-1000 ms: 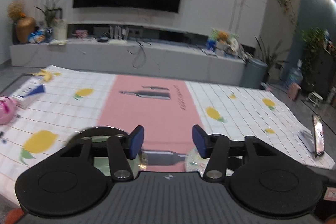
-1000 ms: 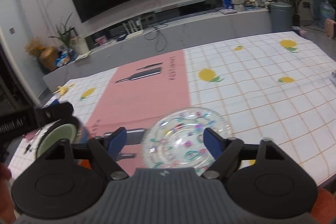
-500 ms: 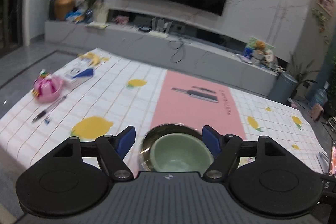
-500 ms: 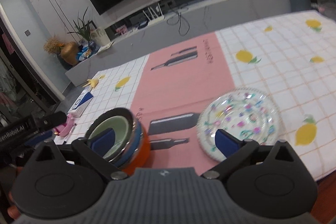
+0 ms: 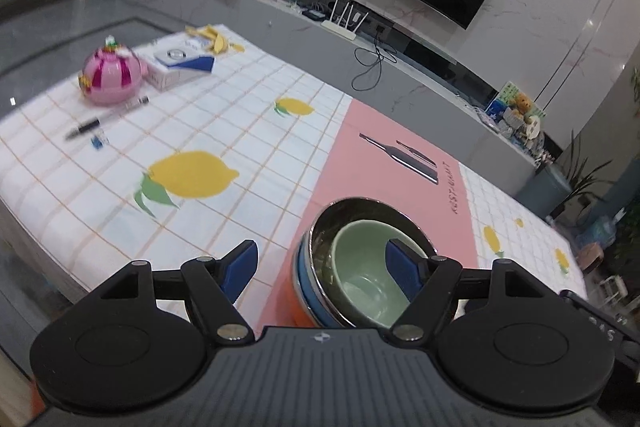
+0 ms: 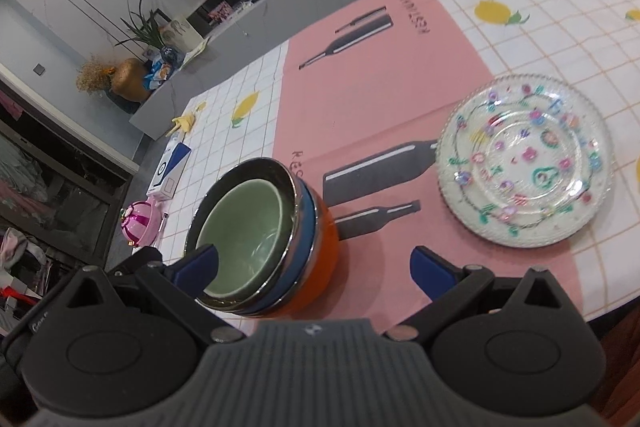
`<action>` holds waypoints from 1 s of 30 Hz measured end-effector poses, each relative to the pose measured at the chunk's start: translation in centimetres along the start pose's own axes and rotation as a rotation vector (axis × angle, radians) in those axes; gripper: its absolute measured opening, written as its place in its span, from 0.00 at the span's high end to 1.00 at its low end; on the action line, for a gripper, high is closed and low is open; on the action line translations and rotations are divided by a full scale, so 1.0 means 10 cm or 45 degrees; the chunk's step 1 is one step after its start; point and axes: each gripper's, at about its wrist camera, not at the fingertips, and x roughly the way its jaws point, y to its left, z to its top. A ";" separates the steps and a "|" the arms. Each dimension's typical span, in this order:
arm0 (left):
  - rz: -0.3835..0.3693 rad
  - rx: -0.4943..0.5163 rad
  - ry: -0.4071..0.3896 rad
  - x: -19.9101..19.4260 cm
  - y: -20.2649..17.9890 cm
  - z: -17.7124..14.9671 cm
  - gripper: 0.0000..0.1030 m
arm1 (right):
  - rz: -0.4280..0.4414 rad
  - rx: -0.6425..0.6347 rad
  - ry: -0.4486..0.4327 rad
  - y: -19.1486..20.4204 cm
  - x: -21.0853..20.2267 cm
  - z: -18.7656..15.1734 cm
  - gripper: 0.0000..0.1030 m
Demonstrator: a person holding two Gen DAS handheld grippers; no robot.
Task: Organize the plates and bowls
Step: 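Move both grippers to the rim of the nested bowl stack, then close both grippers on the nested bowl rim and lift the stack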
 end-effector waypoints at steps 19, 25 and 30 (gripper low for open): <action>-0.076 -0.249 0.184 0.57 0.30 -0.06 0.17 | 0.061 0.143 0.195 -0.13 0.67 0.14 0.08; -0.084 -0.264 0.222 0.70 0.33 -0.06 0.17 | 0.061 0.165 0.227 -0.14 0.82 0.17 0.12; -0.096 -0.269 0.237 0.76 0.34 -0.06 0.18 | 0.061 0.165 0.241 -0.12 0.91 0.18 0.17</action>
